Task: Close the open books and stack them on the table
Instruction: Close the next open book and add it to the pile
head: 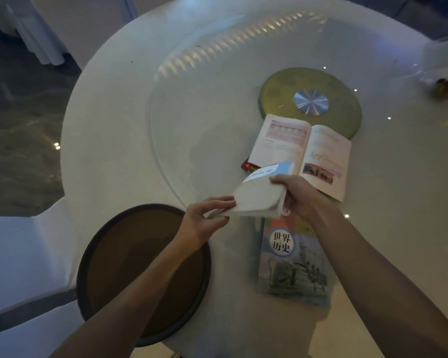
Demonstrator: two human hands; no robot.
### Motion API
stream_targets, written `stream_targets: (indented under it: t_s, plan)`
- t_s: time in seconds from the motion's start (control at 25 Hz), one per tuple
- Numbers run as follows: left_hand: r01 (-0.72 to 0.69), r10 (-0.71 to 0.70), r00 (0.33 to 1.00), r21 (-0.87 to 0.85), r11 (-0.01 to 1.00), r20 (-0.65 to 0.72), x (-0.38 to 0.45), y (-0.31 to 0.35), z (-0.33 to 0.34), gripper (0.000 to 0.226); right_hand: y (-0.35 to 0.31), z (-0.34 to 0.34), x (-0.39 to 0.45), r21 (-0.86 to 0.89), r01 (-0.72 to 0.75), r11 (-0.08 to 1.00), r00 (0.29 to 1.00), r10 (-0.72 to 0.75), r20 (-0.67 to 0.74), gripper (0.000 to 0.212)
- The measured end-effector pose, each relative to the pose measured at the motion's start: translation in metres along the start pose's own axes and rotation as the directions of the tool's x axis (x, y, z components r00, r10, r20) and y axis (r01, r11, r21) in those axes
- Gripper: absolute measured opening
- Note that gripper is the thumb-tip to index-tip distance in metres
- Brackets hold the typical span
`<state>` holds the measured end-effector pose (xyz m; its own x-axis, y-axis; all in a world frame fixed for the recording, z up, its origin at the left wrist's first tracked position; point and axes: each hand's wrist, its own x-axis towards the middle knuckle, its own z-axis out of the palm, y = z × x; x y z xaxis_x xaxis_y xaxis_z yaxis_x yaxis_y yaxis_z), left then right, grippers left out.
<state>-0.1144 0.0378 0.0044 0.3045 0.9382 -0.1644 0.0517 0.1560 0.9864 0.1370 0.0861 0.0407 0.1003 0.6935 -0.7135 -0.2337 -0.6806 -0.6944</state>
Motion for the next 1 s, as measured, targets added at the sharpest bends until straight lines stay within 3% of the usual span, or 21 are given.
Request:
stream_targets:
  t_s: [0.08, 0.12, 0.2, 0.24, 0.4, 0.6, 0.8, 1.0]
  plan:
    - [0.126, -0.126, 0.989, 0.015, 0.992, 0.072, -0.002, -0.01, 0.007, 0.067, 0.008, -0.019, -0.006, 0.012, 0.002, 1.0, 1.0, -0.002, -0.012, 0.037]
    - [0.243, -0.234, 0.967, -0.093, 0.966, 0.1, -0.004, -0.016, 0.012, 0.081, 0.012, -0.029, -0.012, 0.021, 0.012, 1.0, 1.0, -0.012, 0.0, 0.038]
    - [0.48, -0.459, 0.875, -0.408, 0.776, 0.157, -0.006, -0.024, 0.024, 0.095, 0.019, -0.051, -0.023, 0.009, 0.051, 0.999, 0.997, -0.051, 0.056, 0.034]
    - [0.53, -0.514, 0.84, -0.471, 0.705, 0.175, -0.007, -0.026, 0.031, 0.09, 0.022, -0.062, -0.03, -0.022, 0.067, 0.998, 0.994, -0.064, 0.085, 0.032]
    - [0.527, -0.519, 0.847, -0.313, 0.79, 0.117, -0.01, -0.038, 0.054, 0.037, 0.038, -0.098, -0.047, -0.159, 0.063, 0.985, 0.994, -0.048, 0.093, 0.027]
    - [0.552, -0.555, 0.832, -0.091, 0.829, -0.013, -0.002, -0.04, 0.099, 0.023, 0.072, -0.128, -0.053, -0.361, 0.05, 0.931, 0.986, -0.103, -0.129, 0.016]
    - [0.561, -0.557, 0.828, 0.065, 0.826, -0.067, -0.009, -0.058, 0.133, 0.015, 0.115, -0.146, -0.046, -0.396, 0.03, 0.918, 0.94, -0.161, -0.302, 0.019]
    - [0.578, -0.564, 0.816, 0.239, 0.78, -0.13, -0.022, -0.078, 0.146, 0.011, 0.155, -0.158, -0.033, -0.519, 0.024, 0.854, 0.936, -0.202, -0.289, 0.017]
